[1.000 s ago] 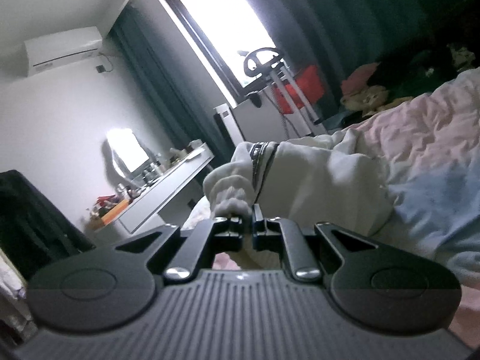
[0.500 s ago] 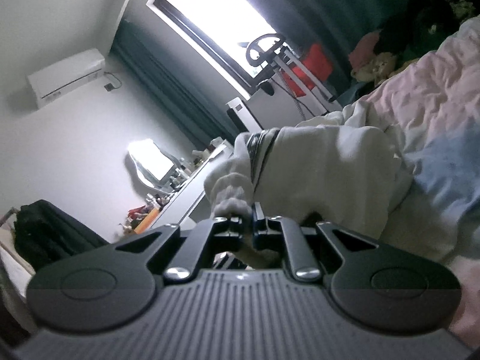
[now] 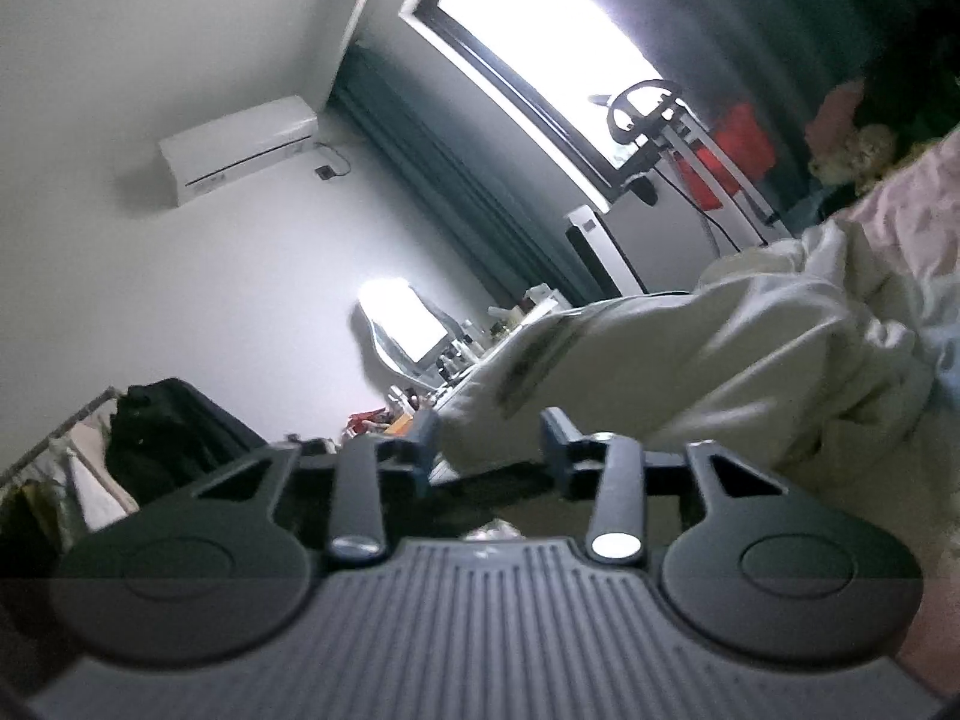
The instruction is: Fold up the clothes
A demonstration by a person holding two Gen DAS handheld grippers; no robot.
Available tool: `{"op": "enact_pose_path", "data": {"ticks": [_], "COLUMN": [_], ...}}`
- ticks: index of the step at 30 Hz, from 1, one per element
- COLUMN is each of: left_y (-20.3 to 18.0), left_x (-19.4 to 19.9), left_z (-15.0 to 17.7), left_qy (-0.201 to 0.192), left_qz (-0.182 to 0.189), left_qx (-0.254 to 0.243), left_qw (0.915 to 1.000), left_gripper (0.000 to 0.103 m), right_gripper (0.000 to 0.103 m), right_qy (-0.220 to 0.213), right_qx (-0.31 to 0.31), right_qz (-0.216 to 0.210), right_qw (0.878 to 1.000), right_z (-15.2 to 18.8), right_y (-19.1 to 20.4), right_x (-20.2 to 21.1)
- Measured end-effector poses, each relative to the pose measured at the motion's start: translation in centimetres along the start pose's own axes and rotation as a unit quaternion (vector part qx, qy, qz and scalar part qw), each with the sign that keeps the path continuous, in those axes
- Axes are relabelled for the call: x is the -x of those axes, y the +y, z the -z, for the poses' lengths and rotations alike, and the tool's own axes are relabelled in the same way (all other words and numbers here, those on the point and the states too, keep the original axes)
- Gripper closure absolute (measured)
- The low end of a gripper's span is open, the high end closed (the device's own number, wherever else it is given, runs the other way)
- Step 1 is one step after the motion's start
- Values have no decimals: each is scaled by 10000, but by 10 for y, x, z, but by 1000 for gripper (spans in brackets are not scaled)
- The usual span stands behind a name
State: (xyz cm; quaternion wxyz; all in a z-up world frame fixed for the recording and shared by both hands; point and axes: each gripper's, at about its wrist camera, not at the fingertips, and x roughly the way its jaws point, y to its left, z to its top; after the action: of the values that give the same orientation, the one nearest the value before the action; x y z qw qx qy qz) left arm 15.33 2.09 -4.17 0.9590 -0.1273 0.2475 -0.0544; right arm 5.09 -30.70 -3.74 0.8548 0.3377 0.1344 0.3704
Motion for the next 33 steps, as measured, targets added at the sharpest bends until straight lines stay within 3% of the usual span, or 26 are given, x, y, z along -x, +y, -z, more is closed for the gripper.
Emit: {"op": "enact_pose_path", "data": {"ticks": [5,8,11,13,16,20,23,28,32,33], "left_y": [69,106,146,169,193,211,215,214,213,214], "left_x": [29,40,40,43,43,47,44,45,45,44], "left_z": [-28,-22,-9,-6,-8,-12,-16,-16,-11,-11], "left_qy": [-379,-546,-319,-280,-381,-689,-799,-951,-1003,-1020], "left_qz": [-141,-281,-351,-297,-127,-9,153,274,374,390], "left_qx": [296,532,887,1306,1881,1798,1894,1795,1832,1871], "left_qw": [9987,9967,9949,9906,9813,9813,9785,9788,9772,9763], "left_gripper": [88,88,88,88,88,88,89,89,89,89], "right_gripper": [59,59,59,59,59,58,41,40,41,46], "right_qy": [207,637,1040,1313,1857,2087,1973,1725,1926,1920], "right_qx": [69,377,458,630,1398,1607,2025,2417,2199,2214], "right_qz": [541,1003,1329,1618,2034,1869,1768,1896,1754,1818], "right_qw": [9983,9922,9846,9760,9511,9464,9428,9359,9401,9387], "right_z": [11,24,42,56,80,102,114,119,123,124], "right_y": [-7,-9,-16,-17,-8,1,13,7,-10,-11], "right_x": [-13,-29,-44,-58,-80,-109,-135,-172,-198,-202]}}
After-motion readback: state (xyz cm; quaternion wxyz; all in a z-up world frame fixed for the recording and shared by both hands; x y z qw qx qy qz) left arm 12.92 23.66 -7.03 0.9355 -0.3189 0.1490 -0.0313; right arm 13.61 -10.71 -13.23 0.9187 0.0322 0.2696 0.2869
